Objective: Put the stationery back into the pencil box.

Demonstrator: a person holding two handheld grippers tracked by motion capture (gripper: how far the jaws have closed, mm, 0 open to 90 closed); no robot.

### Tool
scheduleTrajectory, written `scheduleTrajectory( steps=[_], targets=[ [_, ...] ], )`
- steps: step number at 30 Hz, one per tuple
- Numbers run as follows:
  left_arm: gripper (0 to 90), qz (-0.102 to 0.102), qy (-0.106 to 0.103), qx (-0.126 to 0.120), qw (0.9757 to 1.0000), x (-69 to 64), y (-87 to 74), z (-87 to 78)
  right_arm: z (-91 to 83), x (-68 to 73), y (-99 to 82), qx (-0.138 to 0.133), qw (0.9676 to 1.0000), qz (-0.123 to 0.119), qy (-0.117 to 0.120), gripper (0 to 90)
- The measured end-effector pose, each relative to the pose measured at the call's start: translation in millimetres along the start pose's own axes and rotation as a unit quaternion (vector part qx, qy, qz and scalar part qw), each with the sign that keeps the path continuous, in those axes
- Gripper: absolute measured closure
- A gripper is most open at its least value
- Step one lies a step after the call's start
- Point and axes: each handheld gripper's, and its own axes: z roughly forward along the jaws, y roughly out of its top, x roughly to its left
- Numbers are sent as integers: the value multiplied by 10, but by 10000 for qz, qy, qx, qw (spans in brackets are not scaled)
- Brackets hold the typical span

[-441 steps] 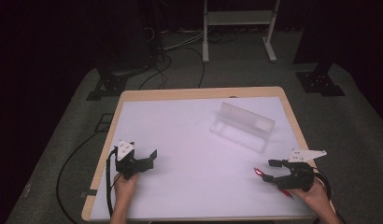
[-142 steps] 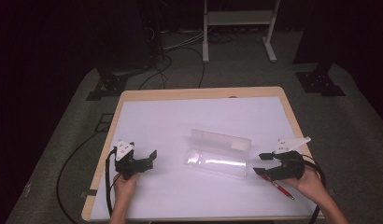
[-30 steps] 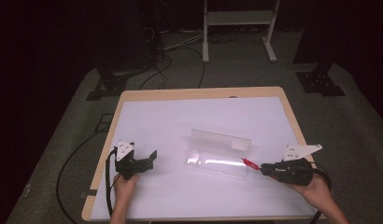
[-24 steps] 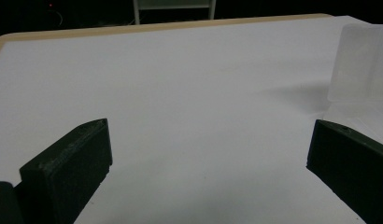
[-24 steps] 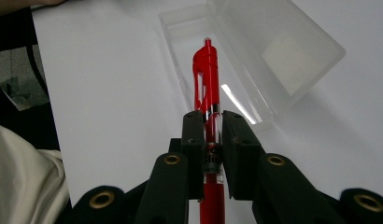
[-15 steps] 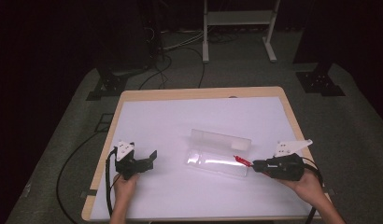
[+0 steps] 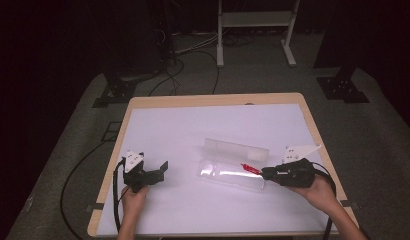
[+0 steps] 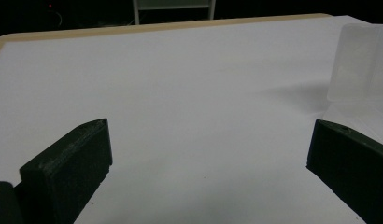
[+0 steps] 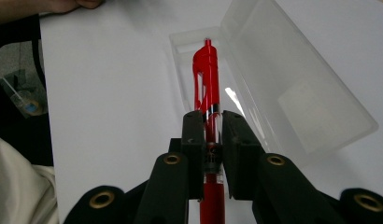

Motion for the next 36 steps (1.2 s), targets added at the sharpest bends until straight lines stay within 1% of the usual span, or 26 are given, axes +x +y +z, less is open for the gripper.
scheduleTrajectory(
  steps=[12,25,36],
  targets=[
    [0,7,-7,-12,10000,-4,-1,1,110,-47,125,7,10000,-32,40,788],
    [0,-3,-7,-6,10000,0,-1,-1,255,-60,261,95,9998,-166,115,789],
    [0,-1,-9,-9,10000,0,-1,-1,382,-102,318,129,9996,-147,183,788]
  ],
)
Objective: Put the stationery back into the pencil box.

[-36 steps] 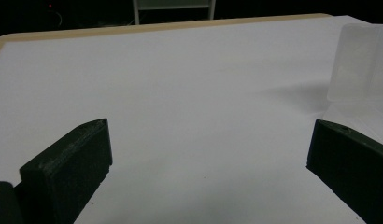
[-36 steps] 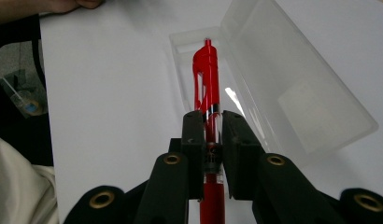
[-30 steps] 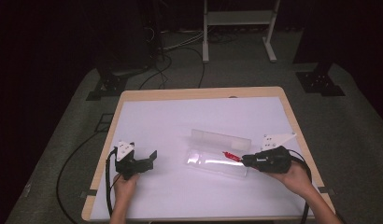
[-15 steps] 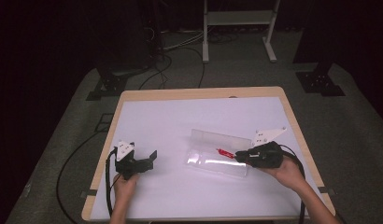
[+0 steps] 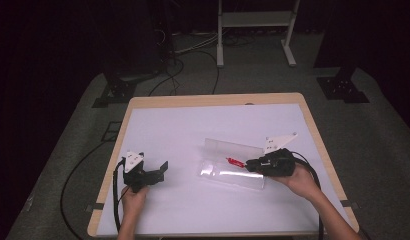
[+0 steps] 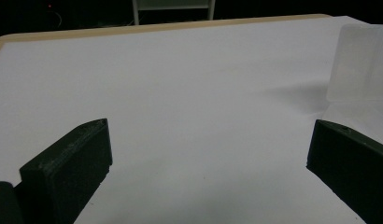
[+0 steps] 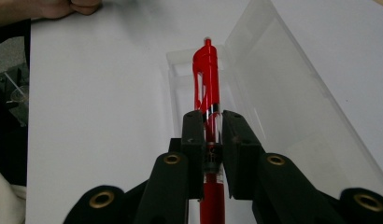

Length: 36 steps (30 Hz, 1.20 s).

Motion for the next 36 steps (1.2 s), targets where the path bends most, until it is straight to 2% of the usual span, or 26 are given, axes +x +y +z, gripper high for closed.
scheduleTrajectory(
  steps=[36],
  targets=[
    [0,-4,-11,-8,10000,-1,0,-1,250,-101,-23,210,9998,46,29,788]
  ],
)
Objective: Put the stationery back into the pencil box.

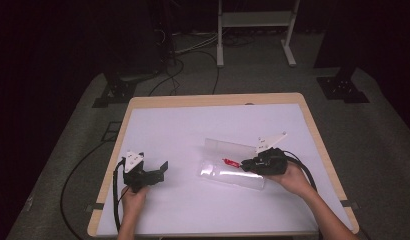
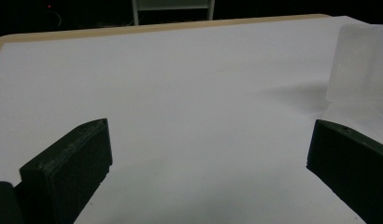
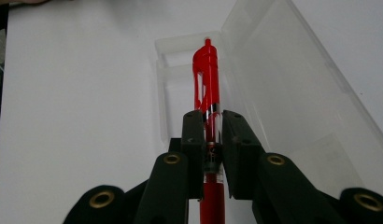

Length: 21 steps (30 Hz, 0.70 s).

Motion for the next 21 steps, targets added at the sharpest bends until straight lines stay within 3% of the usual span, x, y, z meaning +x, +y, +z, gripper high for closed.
scheduleTrajectory(
  steps=[21],
  targets=[
    [0,-23,9,-71,10000,6,-6,-18,174,-19,-30,150,9998,20,99,788]
  ],
)
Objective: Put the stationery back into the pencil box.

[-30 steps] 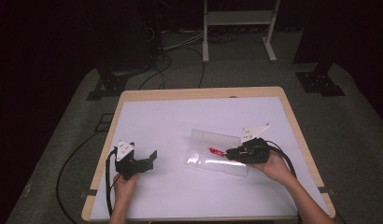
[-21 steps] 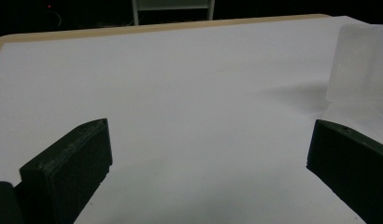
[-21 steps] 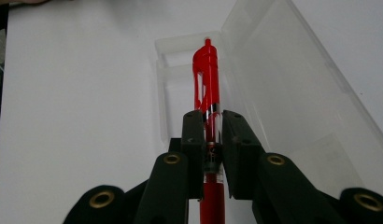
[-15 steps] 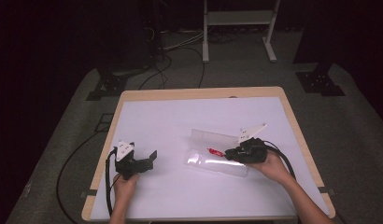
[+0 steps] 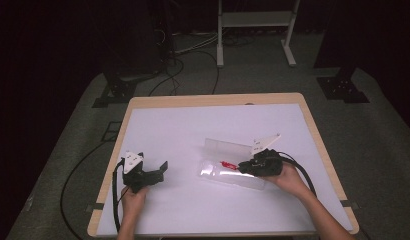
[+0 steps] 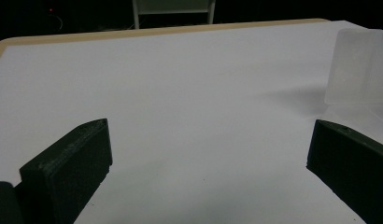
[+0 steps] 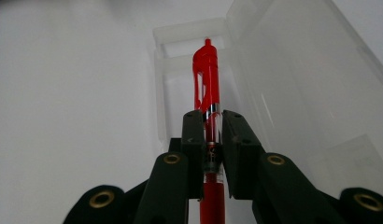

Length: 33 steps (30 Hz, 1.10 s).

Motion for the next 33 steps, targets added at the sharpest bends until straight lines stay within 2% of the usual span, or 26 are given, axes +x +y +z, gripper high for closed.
scheduleTrajectory(
  steps=[13,33],
  targets=[
    [0,0,1,-4,10000,3,0,2,188,-37,-45,202,9997,34,128,788],
    [0,-33,9,-4,10000,5,0,4,278,-54,-69,263,9994,87,214,787]
  ],
)
